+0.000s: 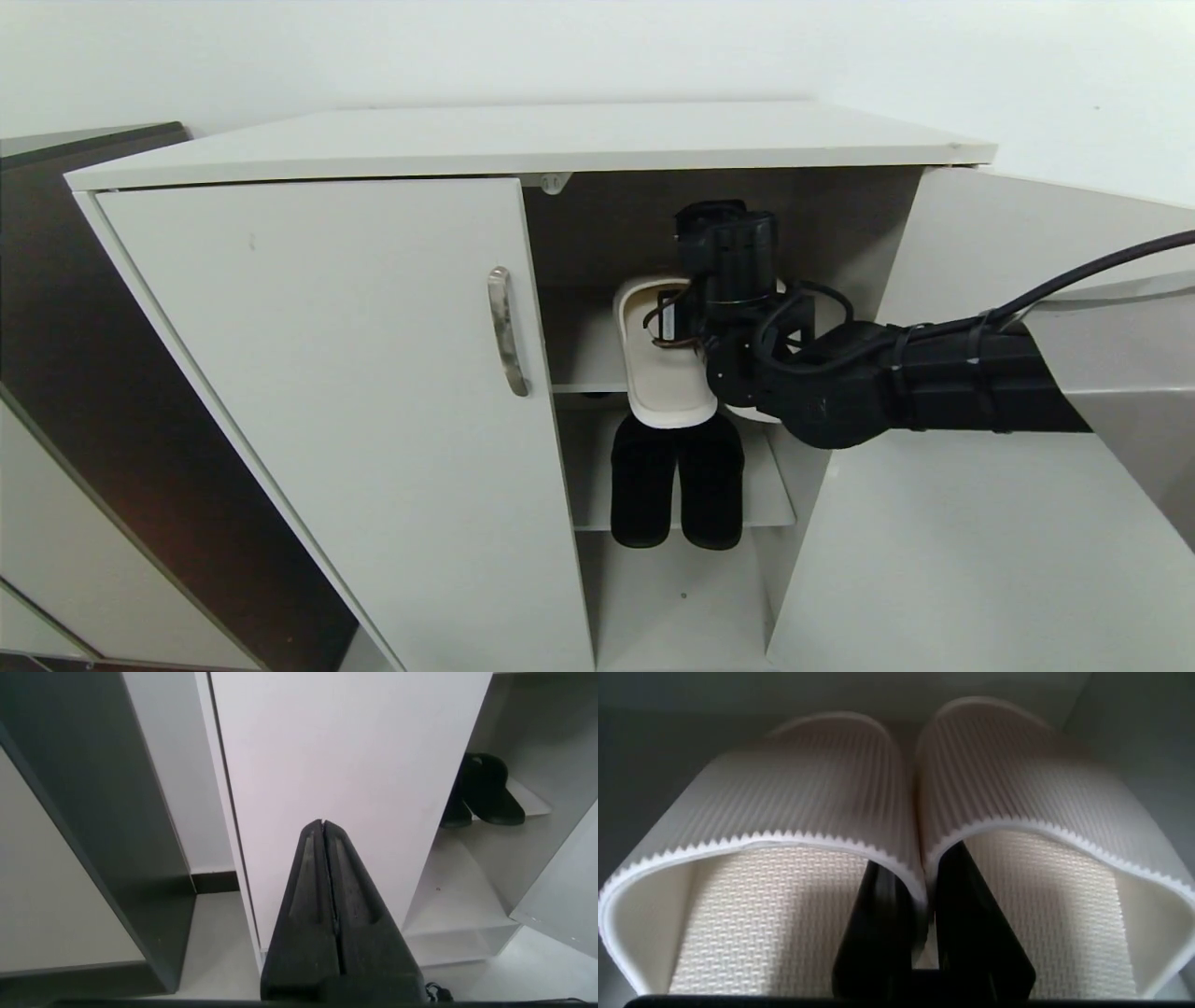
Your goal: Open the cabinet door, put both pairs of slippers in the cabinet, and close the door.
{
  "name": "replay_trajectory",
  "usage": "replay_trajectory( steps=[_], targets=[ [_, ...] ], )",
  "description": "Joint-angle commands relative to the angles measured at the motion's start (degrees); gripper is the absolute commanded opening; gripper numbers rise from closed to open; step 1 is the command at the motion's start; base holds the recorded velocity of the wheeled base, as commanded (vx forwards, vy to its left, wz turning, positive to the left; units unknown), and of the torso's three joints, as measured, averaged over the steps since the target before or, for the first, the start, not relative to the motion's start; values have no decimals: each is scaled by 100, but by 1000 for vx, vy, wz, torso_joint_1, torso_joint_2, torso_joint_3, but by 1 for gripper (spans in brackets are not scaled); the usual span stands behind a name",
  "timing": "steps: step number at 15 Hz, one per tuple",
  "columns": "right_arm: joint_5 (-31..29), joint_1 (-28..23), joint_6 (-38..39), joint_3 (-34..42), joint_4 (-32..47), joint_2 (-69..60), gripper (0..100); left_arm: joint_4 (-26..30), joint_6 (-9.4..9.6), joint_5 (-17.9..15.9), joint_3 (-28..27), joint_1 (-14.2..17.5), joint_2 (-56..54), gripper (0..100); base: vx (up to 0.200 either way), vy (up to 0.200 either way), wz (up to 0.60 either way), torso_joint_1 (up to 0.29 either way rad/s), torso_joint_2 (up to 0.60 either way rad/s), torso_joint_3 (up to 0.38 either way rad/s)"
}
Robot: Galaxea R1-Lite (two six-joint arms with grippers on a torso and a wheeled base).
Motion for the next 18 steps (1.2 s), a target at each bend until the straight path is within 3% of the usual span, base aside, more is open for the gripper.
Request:
replay_trajectory(
  steps=[1, 10, 18],
  targets=[
    [6, -95, -45, -471, 28, 383, 0, -1, -1, 1, 0, 1, 8, 0, 0, 0, 0, 0, 0, 0],
    [33, -253, 52, -1534, 705, 849, 0, -1, -1, 1, 0, 1, 8, 0, 0, 0, 0, 0, 0, 0],
    [33, -262, 61, -1605, 784, 946, 0, -1, -1, 1, 0, 1, 8, 0, 0, 0, 0, 0, 0, 0]
  ],
)
